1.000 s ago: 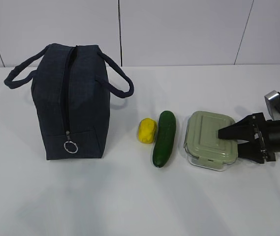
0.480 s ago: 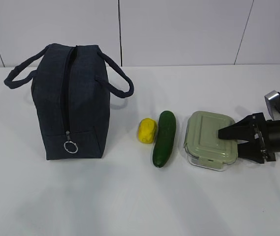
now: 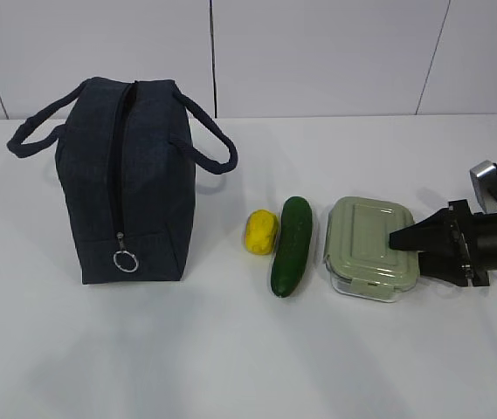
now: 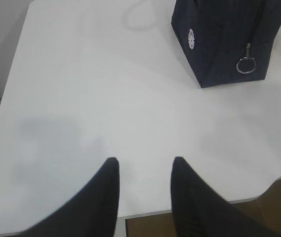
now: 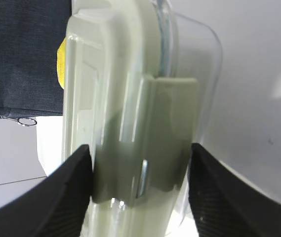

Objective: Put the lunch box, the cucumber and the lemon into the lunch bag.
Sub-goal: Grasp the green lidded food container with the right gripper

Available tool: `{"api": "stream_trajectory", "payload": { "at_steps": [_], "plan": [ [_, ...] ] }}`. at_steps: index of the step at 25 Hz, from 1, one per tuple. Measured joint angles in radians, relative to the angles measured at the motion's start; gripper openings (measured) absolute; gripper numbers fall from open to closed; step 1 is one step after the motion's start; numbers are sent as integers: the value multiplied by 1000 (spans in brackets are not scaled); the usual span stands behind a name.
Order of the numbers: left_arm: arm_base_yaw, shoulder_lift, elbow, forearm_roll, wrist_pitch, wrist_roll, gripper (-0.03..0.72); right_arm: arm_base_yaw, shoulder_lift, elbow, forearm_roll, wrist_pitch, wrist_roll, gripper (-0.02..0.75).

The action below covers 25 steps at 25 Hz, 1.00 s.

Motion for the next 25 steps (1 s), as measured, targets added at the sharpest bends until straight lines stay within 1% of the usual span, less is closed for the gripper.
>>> {"api": "stream_trajectory", "payload": {
  "at_steps": [25],
  "plan": [
    [0,0,0,0,0,0,239,0,0,0,0,0,0,443]
  ]
}}
